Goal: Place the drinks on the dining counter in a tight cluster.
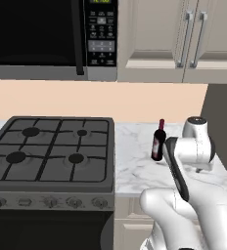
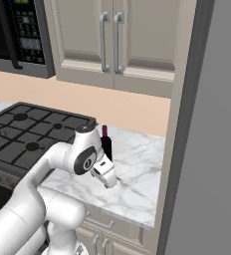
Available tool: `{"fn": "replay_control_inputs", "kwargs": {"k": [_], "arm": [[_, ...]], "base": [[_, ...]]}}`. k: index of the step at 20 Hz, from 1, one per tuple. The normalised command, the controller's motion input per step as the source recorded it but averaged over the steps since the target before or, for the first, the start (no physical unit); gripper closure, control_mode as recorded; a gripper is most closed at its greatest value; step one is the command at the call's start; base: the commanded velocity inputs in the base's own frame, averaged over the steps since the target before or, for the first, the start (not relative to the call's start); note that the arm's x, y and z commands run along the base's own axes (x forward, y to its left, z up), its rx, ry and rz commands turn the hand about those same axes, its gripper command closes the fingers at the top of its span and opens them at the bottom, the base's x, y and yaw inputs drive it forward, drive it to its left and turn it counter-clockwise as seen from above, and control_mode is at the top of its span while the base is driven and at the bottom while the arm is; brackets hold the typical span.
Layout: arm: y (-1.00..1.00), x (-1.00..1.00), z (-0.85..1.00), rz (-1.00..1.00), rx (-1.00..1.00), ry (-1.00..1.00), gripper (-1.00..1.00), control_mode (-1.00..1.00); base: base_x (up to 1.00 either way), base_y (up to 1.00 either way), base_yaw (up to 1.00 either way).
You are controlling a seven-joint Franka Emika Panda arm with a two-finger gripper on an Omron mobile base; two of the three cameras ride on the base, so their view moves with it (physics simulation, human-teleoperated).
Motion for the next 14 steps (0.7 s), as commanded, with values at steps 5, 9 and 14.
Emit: {"fn": "replay_control_inputs", "kwargs": {"k": [5, 9, 14], "arm": [[0.34, 0.04, 0.10, -0.02, -0.03, -0.33, -1.00, -1.00], [0.30, 0.11, 0.21, 0.07, -0.12, -0.20, -1.00, -1.00], [0.10, 0.27, 0.12, 0.24, -0.19, -0.04, -1.00, -1.00]], "base": [[0.00, 0.00, 0.00], [0.00, 0.00, 0.00], [0.00, 0.00, 0.00]]}}
